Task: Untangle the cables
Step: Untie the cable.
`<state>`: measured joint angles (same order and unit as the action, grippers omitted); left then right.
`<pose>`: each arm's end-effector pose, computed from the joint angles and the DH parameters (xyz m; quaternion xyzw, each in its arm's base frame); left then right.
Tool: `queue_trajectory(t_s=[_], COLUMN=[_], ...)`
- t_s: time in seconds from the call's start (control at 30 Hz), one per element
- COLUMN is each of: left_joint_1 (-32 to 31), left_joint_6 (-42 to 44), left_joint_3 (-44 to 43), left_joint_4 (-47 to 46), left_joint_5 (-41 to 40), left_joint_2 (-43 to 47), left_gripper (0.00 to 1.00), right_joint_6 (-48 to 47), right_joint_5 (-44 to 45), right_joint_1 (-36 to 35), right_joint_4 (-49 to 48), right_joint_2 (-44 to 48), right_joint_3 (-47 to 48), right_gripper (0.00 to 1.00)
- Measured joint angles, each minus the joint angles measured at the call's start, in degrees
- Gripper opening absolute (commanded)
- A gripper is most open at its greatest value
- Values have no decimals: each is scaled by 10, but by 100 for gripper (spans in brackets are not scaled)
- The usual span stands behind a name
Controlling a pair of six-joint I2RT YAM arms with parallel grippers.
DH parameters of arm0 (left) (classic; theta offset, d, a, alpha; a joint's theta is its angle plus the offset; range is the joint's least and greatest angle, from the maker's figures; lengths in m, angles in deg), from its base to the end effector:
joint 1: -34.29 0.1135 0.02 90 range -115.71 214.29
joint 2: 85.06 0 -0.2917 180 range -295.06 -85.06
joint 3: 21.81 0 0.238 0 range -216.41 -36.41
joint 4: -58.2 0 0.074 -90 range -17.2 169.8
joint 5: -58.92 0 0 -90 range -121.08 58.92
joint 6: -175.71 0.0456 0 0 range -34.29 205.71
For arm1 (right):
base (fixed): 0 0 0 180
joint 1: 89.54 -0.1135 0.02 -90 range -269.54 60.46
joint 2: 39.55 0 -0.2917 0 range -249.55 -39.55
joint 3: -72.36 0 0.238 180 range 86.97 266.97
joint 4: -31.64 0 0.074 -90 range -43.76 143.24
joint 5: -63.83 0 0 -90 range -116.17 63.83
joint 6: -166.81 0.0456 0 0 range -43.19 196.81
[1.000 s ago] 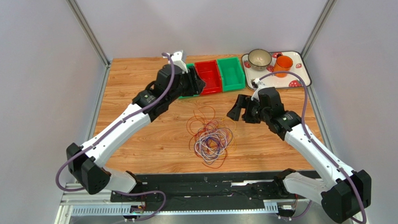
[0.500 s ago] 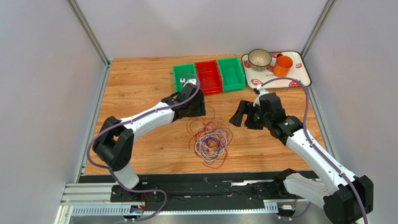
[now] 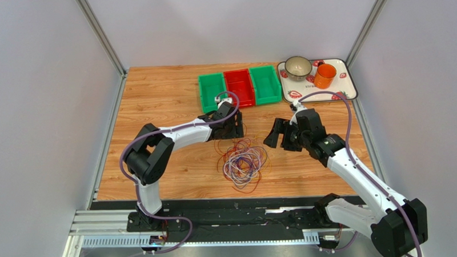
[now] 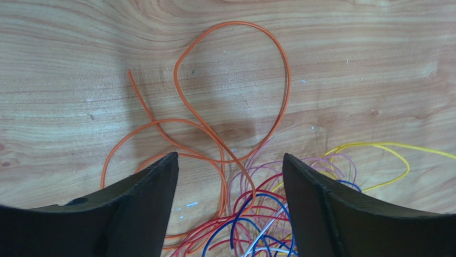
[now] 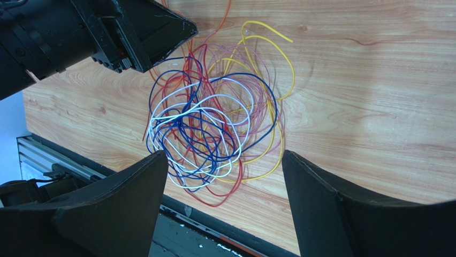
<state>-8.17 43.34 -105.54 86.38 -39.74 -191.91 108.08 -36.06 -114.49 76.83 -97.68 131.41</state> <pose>0.2982 -0.2635 0.2063 -0.0243 0.9408 -0.1703 0.2920 0.1682 0.0869 0.2820 0.0172 0.9184 0.2525 0.3040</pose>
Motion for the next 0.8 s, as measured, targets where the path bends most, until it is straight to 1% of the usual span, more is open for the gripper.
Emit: queue_trajectory(t_s=[0.03,0.1,0.13,0.17,0.2,0.47,0.6,0.7,0.8], left_joint_1=[0,0,0,0,-1,-13,-18,-18,-18], left_joint_6=[0,-2,-3,-3,-6,12,33,54,80], left_joint_3=[0,0,-1,-1,-2,-51,-84,-145,-196], left_joint_4=[-2,-7,-9,-10,-10,33,83,115,119], left_joint_5=[0,0,-1,-1,-2,-20,-19,-6,13], left_joint_2=[-2,-5,-7,-8,-9,2,63,109,166], left_gripper=[58,42,12,2,0,0,0,0,0], right_joint_6=[0,0,0,0,0,0,0,0,-1], right_joint_5=[0,0,0,0,0,-1,-2,-6,-11], right_joint_1=[0,0,0,0,0,0,0,0,0], right_joint_4=[0,0,0,0,0,-9,-11,-11,-13], right_joint_2=[-1,-3,-4,-7,-9,-21,-28,-28,-27], right_joint_3=[0,-1,-1,-1,-1,-1,-1,1,9], right_gripper=[82,82,82,82,82,82,82,82,82])
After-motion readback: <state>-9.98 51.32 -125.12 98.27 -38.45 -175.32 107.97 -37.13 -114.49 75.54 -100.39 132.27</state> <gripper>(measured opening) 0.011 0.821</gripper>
